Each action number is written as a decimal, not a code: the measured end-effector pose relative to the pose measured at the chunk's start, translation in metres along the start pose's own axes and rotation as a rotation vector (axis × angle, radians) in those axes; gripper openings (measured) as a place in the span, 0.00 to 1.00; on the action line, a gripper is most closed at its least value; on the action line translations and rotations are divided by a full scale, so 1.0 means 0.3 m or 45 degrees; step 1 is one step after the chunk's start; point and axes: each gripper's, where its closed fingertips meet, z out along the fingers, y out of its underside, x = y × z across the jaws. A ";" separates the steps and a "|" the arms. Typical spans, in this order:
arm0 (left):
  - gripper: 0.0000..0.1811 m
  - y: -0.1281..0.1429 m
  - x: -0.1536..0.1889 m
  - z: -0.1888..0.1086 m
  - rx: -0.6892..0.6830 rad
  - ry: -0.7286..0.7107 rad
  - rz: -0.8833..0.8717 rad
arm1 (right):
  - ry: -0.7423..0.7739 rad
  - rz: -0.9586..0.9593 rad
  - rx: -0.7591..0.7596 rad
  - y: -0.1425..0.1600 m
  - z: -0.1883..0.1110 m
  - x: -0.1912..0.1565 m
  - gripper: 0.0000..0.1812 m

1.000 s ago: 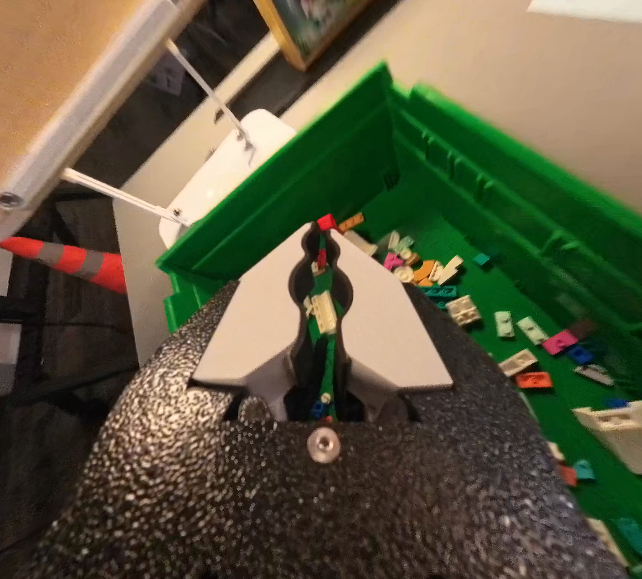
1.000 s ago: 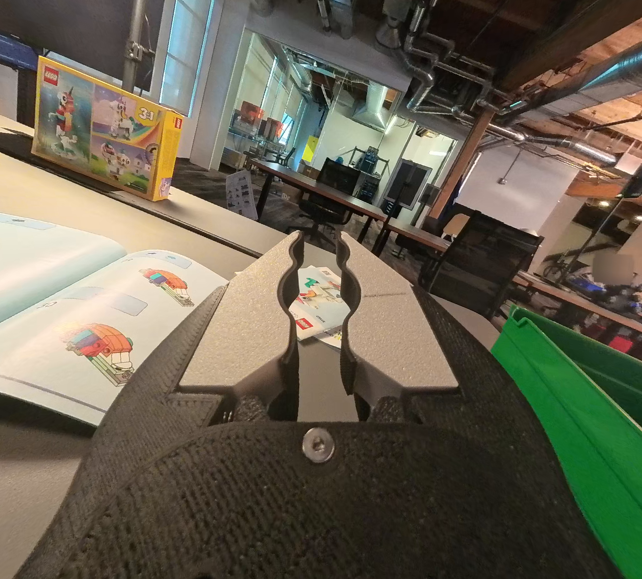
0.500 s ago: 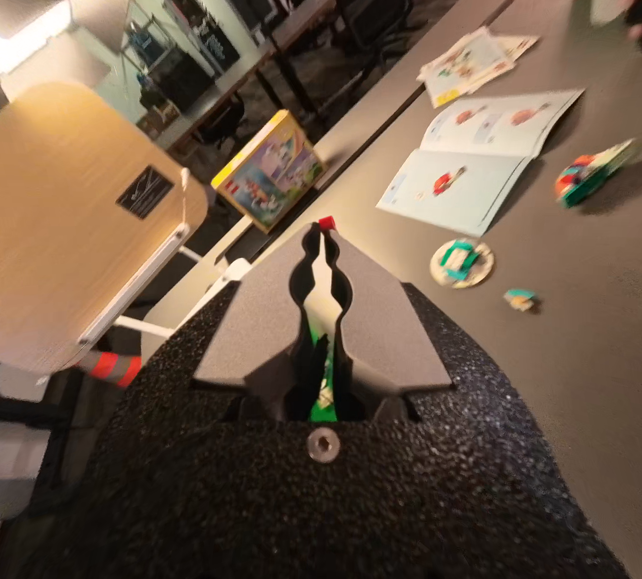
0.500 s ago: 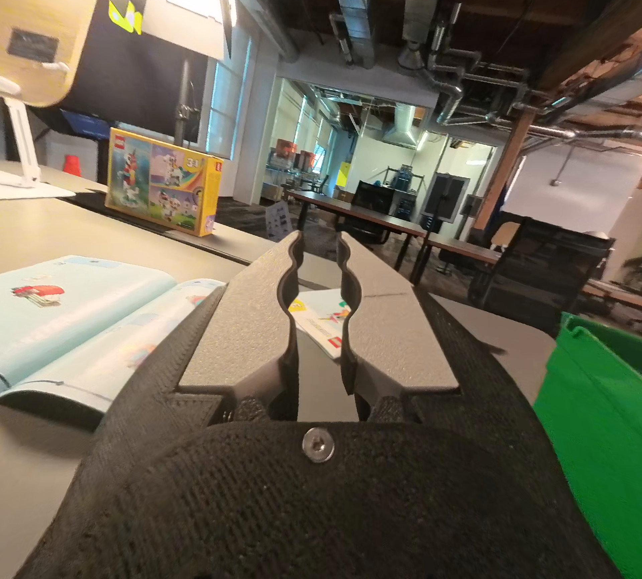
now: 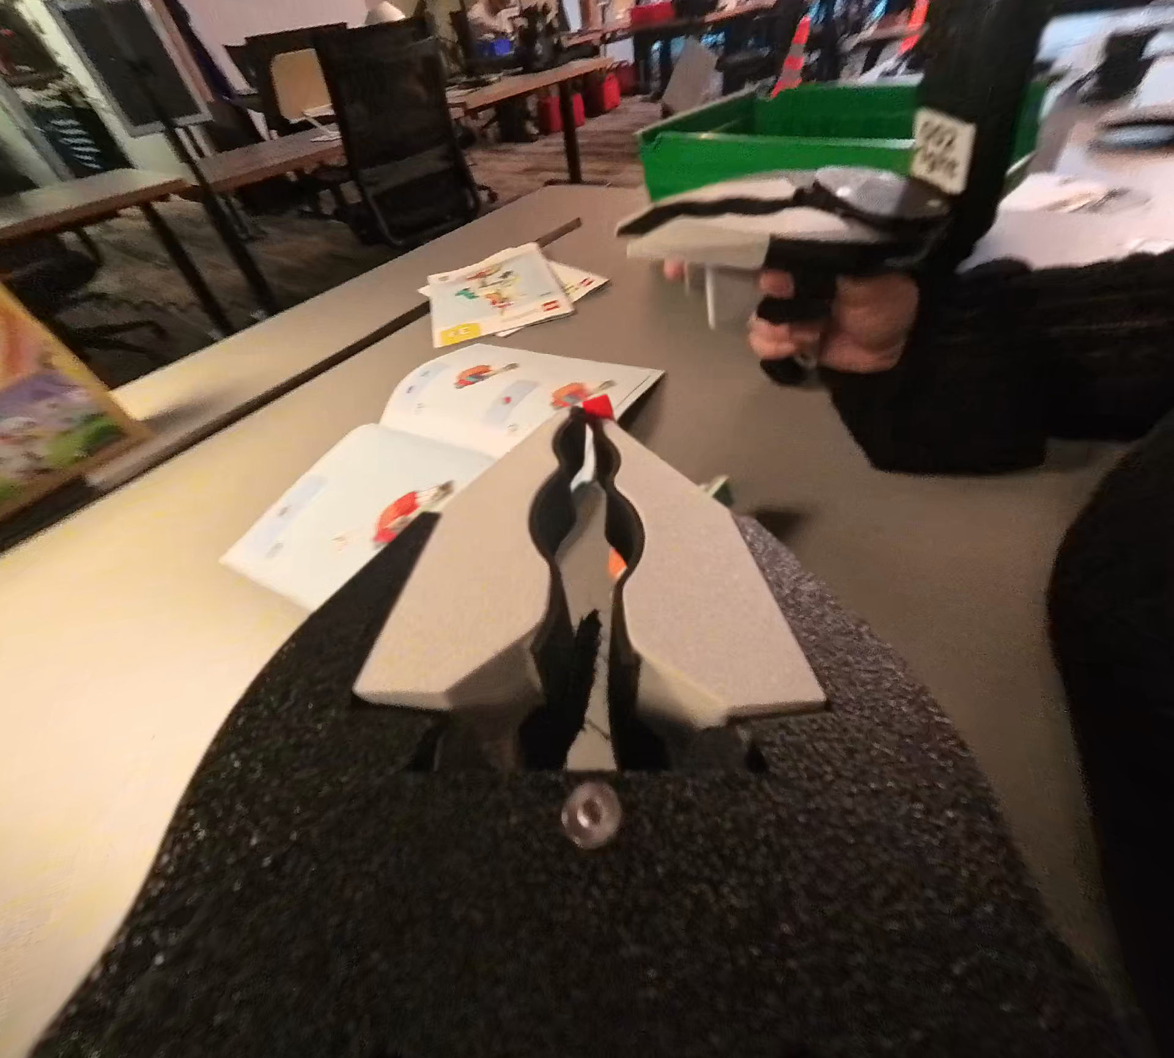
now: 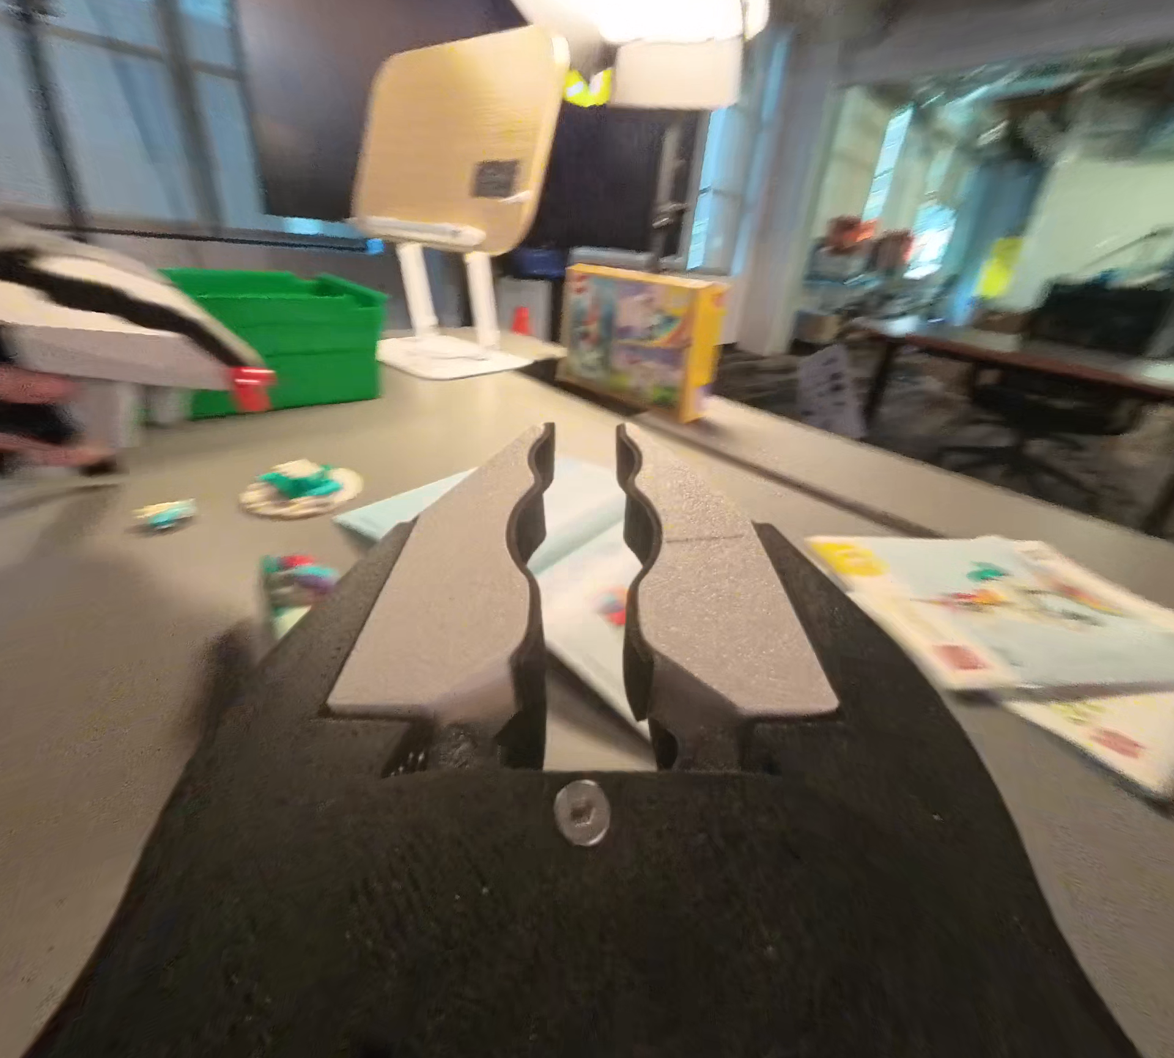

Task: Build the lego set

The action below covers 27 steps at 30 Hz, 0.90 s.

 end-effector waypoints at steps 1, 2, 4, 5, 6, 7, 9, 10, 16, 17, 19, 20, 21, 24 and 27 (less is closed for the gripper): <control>0.00 -0.002 0.011 0.016 0.029 0.037 -0.062 | -0.116 0.093 -0.044 0.006 0.001 -0.052 0.09; 0.00 -0.006 0.019 0.029 0.059 0.073 -0.120 | -0.243 0.211 -0.079 0.004 0.000 -0.106 0.09; 0.00 -0.008 0.029 0.047 0.095 0.128 -0.203 | -0.458 0.478 -0.127 -0.019 -0.002 -0.194 0.11; 0.00 -0.006 0.034 0.055 0.099 0.147 -0.216 | -0.553 0.610 -0.152 -0.031 -0.004 -0.228 0.11; 0.00 -0.005 0.042 0.062 0.102 0.166 -0.217 | -0.620 0.736 -0.188 -0.034 -0.003 -0.251 0.11; 0.00 -0.008 0.051 0.067 0.109 0.181 -0.214 | -0.664 0.856 -0.228 -0.030 0.000 -0.266 0.11; 0.00 -0.015 0.069 0.078 0.125 0.208 -0.208 | -0.749 1.074 -0.266 -0.028 -0.001 -0.289 0.10; 0.00 -0.018 0.077 0.082 0.131 0.219 -0.207 | -0.795 1.167 -0.269 -0.032 -0.003 -0.299 0.11; 0.00 -0.031 0.117 0.087 0.146 0.308 -0.226 | -0.845 1.192 -0.324 -0.004 0.003 -0.341 0.12; 0.00 -0.031 0.119 0.086 0.144 0.313 -0.218 | -0.852 1.174 -0.330 -0.002 0.002 -0.347 0.11; 0.00 -0.033 0.120 0.084 0.140 0.319 -0.208 | -0.863 1.149 -0.347 0.005 -0.001 -0.356 0.06; 0.00 -0.029 0.121 0.084 0.128 0.323 -0.203 | -0.872 1.139 -0.346 0.005 -0.004 -0.359 0.04; 0.00 -0.026 0.124 0.084 0.121 0.334 -0.202 | -0.881 1.126 -0.349 0.005 -0.007 -0.361 0.04; 0.00 -0.008 0.134 0.082 0.065 0.360 -0.192 | -0.900 0.979 -0.403 0.017 -0.026 -0.358 0.03; 0.09 0.022 0.097 0.071 -0.011 0.304 -0.141 | -0.793 0.553 -0.571 0.087 -0.064 -0.285 0.03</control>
